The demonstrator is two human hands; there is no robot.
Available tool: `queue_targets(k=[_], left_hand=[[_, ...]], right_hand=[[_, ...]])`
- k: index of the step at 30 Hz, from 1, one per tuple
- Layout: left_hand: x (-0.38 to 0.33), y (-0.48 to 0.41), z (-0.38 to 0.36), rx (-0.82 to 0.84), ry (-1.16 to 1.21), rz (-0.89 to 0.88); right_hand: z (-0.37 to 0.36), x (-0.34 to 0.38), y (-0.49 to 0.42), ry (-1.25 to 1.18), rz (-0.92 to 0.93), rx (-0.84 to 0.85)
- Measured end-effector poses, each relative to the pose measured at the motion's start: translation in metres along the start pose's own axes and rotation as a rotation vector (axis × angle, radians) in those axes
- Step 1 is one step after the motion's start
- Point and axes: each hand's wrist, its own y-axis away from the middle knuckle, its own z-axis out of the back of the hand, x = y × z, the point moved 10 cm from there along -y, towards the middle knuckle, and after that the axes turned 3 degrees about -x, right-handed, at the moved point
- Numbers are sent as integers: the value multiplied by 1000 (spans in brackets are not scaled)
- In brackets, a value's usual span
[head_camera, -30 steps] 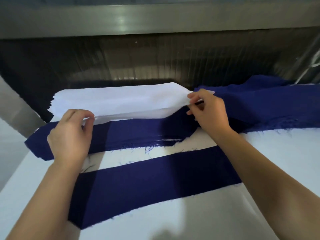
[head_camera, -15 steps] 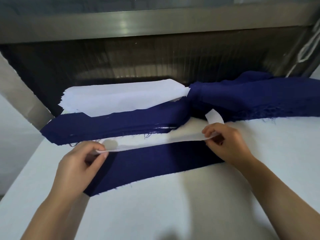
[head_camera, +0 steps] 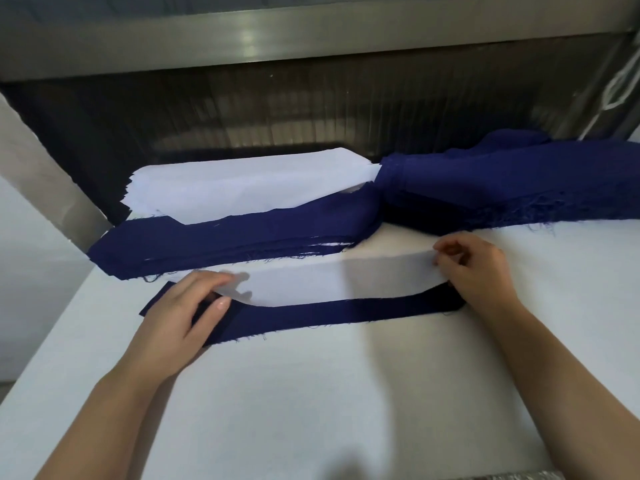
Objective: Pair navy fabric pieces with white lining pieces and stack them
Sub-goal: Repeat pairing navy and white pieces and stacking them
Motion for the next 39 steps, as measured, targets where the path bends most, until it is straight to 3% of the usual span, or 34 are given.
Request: queue_targets(k=[10, 18, 39], left_hand=[[36, 6, 17, -151, 168, 235], [48, 18, 29, -286, 267, 296], [40, 21, 29, -190, 186, 253]], right_hand=[[2, 14, 3, 57, 102, -26], [4, 29, 10, -15, 194, -38], [-2, 29, 13, 142, 203, 61]])
